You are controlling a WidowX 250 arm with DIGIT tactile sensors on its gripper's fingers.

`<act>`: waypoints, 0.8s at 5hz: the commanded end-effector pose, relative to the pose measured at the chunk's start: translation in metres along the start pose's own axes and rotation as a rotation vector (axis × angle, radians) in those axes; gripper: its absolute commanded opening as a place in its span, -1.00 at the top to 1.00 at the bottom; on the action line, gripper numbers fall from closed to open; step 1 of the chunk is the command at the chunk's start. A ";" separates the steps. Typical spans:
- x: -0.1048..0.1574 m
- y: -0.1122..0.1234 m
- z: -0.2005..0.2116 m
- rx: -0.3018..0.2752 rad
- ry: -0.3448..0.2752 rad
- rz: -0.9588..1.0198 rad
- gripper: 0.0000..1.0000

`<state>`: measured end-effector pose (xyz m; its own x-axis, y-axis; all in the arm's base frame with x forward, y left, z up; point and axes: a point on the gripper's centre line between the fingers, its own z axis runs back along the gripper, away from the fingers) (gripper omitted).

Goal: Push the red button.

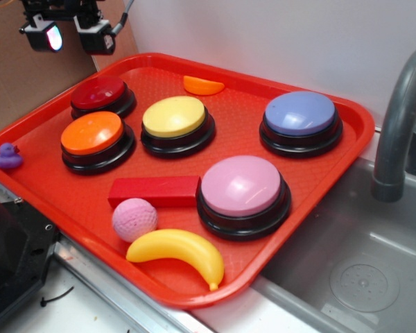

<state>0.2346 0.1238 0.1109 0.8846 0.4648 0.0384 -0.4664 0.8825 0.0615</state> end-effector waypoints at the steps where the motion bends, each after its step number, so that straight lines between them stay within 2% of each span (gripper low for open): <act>1: 0.007 0.004 0.031 0.005 -0.087 -0.007 -1.00; 4: 0.002 -0.002 0.042 0.014 -0.116 0.022 -1.00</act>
<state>0.2347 0.1129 0.1316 0.8760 0.4754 0.0812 -0.4812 0.8727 0.0827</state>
